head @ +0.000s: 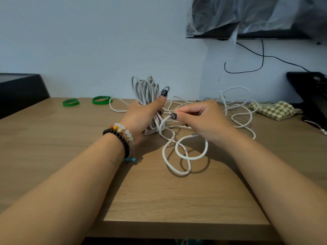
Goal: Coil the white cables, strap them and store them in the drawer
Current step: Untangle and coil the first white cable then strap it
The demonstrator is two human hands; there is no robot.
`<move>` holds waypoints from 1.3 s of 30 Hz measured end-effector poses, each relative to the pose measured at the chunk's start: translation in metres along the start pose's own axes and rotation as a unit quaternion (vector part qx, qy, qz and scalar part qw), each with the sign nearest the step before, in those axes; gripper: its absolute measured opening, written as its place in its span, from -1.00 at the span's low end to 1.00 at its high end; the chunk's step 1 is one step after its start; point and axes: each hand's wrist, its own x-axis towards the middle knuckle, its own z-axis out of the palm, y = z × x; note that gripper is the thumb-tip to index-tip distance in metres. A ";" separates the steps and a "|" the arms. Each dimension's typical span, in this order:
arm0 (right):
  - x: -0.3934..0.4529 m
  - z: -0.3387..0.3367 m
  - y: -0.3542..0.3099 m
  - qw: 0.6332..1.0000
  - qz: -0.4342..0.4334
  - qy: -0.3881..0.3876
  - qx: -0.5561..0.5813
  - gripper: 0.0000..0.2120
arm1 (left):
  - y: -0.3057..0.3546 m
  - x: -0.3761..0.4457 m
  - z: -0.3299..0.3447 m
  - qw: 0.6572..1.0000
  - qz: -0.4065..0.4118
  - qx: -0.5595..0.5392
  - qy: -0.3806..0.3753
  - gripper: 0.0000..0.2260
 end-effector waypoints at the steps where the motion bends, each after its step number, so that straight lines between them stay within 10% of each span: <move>1: 0.001 0.000 0.001 1.000 -0.002 0.013 -0.002 -0.89 | 0.001 -0.001 0.001 1.000 -0.007 -0.011 -0.020 -0.79; 13: 0.002 -0.002 -0.002 0.997 0.033 0.066 0.018 -0.94 | 0.004 -0.012 0.006 0.978 -0.072 -0.049 -0.190 -0.78; 39: 0.004 0.001 0.006 0.987 -0.042 0.153 -0.036 -0.90 | 0.009 -0.016 0.001 0.960 -0.143 -0.039 -0.236 -0.95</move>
